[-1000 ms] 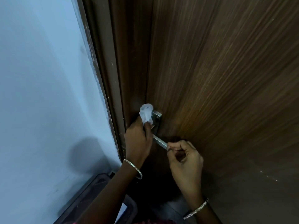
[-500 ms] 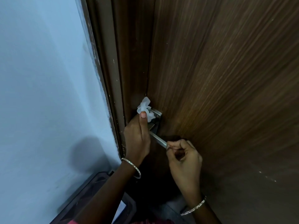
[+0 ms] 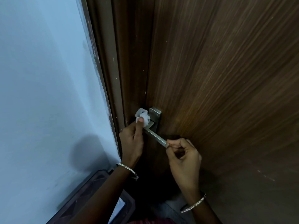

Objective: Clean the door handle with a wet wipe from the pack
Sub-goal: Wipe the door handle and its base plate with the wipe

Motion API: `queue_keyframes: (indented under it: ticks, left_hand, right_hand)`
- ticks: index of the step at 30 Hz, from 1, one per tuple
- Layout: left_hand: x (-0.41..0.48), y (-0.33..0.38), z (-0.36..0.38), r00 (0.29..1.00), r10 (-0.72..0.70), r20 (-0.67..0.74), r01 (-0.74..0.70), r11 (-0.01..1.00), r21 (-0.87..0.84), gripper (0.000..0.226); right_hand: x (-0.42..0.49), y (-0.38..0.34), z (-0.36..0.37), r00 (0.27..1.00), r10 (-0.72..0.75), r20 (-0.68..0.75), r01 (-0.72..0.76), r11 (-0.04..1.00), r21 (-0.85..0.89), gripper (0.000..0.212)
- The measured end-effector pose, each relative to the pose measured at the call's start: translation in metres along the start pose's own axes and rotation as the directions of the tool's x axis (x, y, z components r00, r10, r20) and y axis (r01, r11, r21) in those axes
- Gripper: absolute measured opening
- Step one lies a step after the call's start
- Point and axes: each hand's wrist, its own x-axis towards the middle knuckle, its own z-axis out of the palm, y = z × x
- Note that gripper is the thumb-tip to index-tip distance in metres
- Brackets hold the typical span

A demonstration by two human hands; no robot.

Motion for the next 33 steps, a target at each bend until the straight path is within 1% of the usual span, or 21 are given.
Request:
queue_keyframes:
  ticks: [2, 3, 4, 5, 7, 9, 12, 13, 15, 16, 17, 18, 19, 21, 23, 26, 28, 30, 33]
  left_hand:
    - [-0.001, 0.0, -0.003, 0.998, 0.057, 0.01, -0.057, 0.996, 0.075, 0.019]
    - [-0.002, -0.002, -0.003, 0.999, 0.053, 0.011, -0.054, 0.994, 0.094, 0.016]
    - [-0.003, -0.004, -0.003, 1.0, 0.017, 0.014, -0.018, 0.996, 0.087, 0.014]
    - [-0.005, -0.006, -0.003, 0.998, -0.05, 0.027, 0.049, 0.997, 0.052, 0.013]
    - [-0.005, -0.007, -0.001, 0.967, -0.241, 0.079, 0.248, 0.964, -0.1, 0.028]
    - [0.001, -0.004, -0.001, 0.899, -0.413, 0.146, 0.438, 0.86, -0.263, 0.032]
    - [0.01, 0.005, -0.003, 0.78, -0.587, 0.216, 0.622, 0.69, -0.37, 0.032]
    - [0.013, 0.008, -0.004, 0.735, -0.633, 0.242, 0.671, 0.632, -0.388, 0.037]
    - [0.016, 0.013, -0.003, 0.624, -0.72, 0.305, 0.764, 0.479, -0.432, 0.047]
    - [0.018, 0.015, -0.002, 0.575, -0.75, 0.326, 0.792, 0.411, -0.451, 0.046]
    - [0.019, 0.016, -0.001, 0.541, -0.77, 0.339, 0.808, 0.365, -0.462, 0.042]
    - [0.02, 0.017, 0.0, 0.523, -0.78, 0.343, 0.816, 0.344, -0.465, 0.036]
    - [0.02, 0.017, 0.001, 0.522, -0.781, 0.342, 0.817, 0.344, -0.462, 0.032]
    - [0.019, 0.016, 0.001, 0.56, -0.76, 0.329, 0.796, 0.384, -0.469, 0.036]
    - [0.016, 0.013, -0.002, 0.613, -0.743, 0.269, 0.754, 0.448, -0.48, 0.038]
    - [0.01, 0.01, -0.007, 0.665, -0.728, 0.168, 0.702, 0.531, -0.474, 0.032]
    - [0.004, 0.008, -0.007, 0.688, -0.709, 0.156, 0.682, 0.558, -0.473, 0.036]
    - [0.004, 0.011, -0.006, 0.676, -0.715, 0.18, 0.697, 0.54, -0.472, 0.04]
    - [0.013, 0.017, -0.002, 0.617, -0.747, 0.247, 0.761, 0.486, -0.43, 0.042]
  right_hand:
    - [0.0, 0.001, 0.001, 1.0, -0.002, -0.012, 0.002, 1.0, 0.012, 0.021]
    - [0.0, 0.002, 0.001, 1.0, -0.001, -0.016, 0.001, 1.0, 0.016, 0.021]
    - [0.0, 0.002, 0.002, 1.0, 0.001, -0.019, 0.0, 1.0, 0.022, 0.022]
    - [0.0, 0.002, 0.002, 1.0, 0.002, -0.018, -0.002, 1.0, 0.029, 0.022]
    - [0.0, 0.003, 0.001, 1.0, 0.003, -0.004, -0.003, 0.999, 0.04, 0.021]
    - [0.0, 0.004, 0.0, 1.0, 0.007, 0.01, -0.007, 0.999, 0.047, 0.019]
    - [0.0, 0.005, 0.001, 1.0, 0.013, 0.004, -0.013, 0.998, 0.055, 0.019]
    - [0.0, 0.004, 0.001, 1.0, 0.017, 0.002, -0.017, 0.998, 0.058, 0.019]
    - [0.0, 0.004, 0.002, 1.0, 0.018, -0.002, -0.018, 0.998, 0.059, 0.02]
    - [0.0, 0.004, 0.002, 1.0, 0.016, -0.005, -0.015, 0.998, 0.059, 0.02]
    - [0.0, 0.004, 0.003, 1.0, 0.013, -0.01, -0.012, 0.998, 0.061, 0.02]
    - [0.0, 0.004, 0.002, 1.0, 0.008, -0.013, -0.008, 0.998, 0.063, 0.02]
    - [0.0, 0.004, 0.002, 1.0, 0.005, -0.013, -0.004, 0.998, 0.064, 0.02]
    - [0.0, 0.005, 0.002, 1.0, 0.002, -0.004, -0.002, 0.998, 0.063, 0.02]
    - [0.0, 0.006, 0.001, 1.0, -0.003, -0.001, 0.003, 0.998, 0.064, 0.019]
    - [0.0, 0.007, 0.002, 1.0, -0.01, -0.017, 0.011, 0.998, 0.057, 0.02]
    - [0.0, 0.007, 0.002, 1.0, -0.012, -0.023, 0.013, 0.999, 0.052, 0.019]
    - [0.0, 0.007, 0.002, 1.0, -0.014, -0.022, 0.015, 0.999, 0.047, 0.019]
    - [0.0, 0.007, 0.001, 1.0, -0.021, -0.022, 0.022, 0.999, 0.037, 0.018]
